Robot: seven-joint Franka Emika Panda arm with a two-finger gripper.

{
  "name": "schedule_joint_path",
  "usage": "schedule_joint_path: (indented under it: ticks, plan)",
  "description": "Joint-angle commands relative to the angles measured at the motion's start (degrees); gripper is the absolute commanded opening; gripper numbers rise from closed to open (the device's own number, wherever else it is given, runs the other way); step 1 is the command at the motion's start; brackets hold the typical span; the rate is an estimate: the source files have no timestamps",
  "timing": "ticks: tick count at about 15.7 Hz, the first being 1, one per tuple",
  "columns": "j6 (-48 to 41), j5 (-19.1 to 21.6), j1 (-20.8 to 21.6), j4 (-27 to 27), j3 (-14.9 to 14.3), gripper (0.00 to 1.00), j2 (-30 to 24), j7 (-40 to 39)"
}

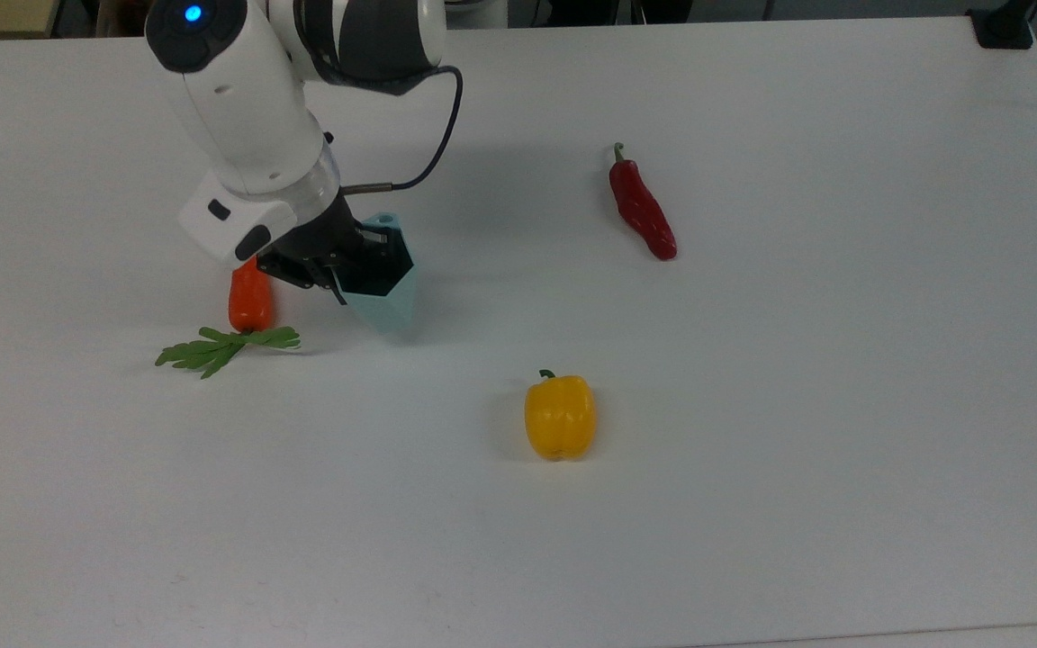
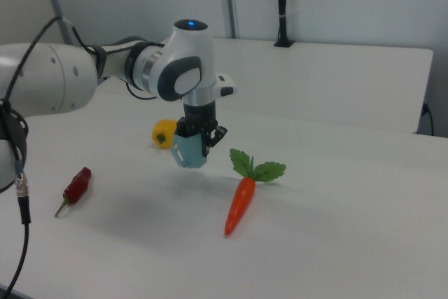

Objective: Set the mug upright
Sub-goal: 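Lift and rotate the mug so its base faces the table, then lower the upright mug onto the table and open the gripper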

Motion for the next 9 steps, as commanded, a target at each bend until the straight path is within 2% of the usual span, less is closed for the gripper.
schedule_joint_path:
  ticks: [1, 4, 9]
  plan:
    - [0.43, 4.82, 0.39, 2.58, -0.11, 0.0, 3.51, -4.13]
    - [0.43, 7.64, 0.39, 2.23, -0.02, 0.0, 3.95, -8.97]
    - [1.39, 7.55, 0.92, 1.27, -0.02, 0.0, 3.95, -12.85]
